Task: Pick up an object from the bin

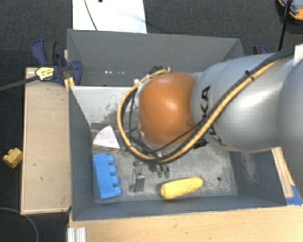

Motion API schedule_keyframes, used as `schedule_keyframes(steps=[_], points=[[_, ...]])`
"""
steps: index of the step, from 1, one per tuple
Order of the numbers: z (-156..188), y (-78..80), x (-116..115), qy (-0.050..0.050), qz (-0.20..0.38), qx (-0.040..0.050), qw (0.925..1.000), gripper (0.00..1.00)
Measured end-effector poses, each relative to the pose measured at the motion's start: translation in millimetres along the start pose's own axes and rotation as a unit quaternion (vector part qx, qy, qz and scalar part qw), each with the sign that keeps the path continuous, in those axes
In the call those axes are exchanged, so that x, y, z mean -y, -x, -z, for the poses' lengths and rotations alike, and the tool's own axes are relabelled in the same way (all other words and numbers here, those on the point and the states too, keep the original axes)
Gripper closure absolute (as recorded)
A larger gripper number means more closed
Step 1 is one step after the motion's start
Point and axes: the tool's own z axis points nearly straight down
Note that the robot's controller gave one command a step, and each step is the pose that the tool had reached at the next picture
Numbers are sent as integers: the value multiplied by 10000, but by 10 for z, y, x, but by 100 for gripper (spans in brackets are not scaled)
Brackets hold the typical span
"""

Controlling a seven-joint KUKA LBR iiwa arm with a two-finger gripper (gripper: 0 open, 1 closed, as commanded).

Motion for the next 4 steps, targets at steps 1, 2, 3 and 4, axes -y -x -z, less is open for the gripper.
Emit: schedule_keyframes(steps=[1,2,3,4], points=[[-126,-66,476,-14,-60,-1,10000,0],[-304,321,691,-15,405,7,9992,0],[-434,175,963,-16,536,16,9986,0],[-401,-126,1035,-15,515,-8,9987,0]])
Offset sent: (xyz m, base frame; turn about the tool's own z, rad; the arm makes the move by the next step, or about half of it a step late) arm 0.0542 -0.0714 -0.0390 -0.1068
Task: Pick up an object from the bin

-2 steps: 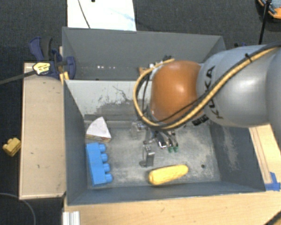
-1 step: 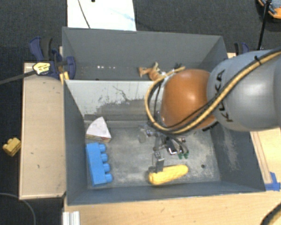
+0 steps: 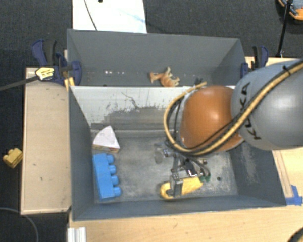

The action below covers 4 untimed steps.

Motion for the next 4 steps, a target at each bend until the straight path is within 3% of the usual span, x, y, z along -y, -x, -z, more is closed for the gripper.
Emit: schedule_keyframes(steps=[1,2,3,4], points=[[-202,-4,214,1,16,11,10000,0],[-414,-89,711,0,41,4,10000,0],[-737,-100,559,6,411,-10,9992,100],[-737,-100,559,7,412,-10,9991,100]])
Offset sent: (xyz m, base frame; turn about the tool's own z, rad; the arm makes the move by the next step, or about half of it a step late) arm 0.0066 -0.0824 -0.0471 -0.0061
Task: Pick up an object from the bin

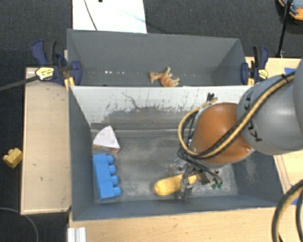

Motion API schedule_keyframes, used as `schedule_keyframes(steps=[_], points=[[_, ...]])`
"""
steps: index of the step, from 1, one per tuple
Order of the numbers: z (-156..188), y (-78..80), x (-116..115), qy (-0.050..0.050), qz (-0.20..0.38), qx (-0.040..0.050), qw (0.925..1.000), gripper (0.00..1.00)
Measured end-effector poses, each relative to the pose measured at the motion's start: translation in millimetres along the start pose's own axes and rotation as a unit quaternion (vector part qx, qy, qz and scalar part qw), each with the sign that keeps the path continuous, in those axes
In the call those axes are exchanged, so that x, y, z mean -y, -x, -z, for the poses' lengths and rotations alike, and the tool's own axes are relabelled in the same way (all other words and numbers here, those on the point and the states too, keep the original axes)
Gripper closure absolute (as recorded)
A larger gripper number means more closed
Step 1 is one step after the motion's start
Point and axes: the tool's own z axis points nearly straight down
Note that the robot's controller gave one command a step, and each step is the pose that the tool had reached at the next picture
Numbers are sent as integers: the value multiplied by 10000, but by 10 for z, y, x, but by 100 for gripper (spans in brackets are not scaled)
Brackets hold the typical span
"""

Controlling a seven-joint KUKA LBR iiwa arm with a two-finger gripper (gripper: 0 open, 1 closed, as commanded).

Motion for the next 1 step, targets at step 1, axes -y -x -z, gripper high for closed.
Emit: schedule_keyframes(steps=[1], points=[[1277,103,-210,-9,127,21,9999,100]])
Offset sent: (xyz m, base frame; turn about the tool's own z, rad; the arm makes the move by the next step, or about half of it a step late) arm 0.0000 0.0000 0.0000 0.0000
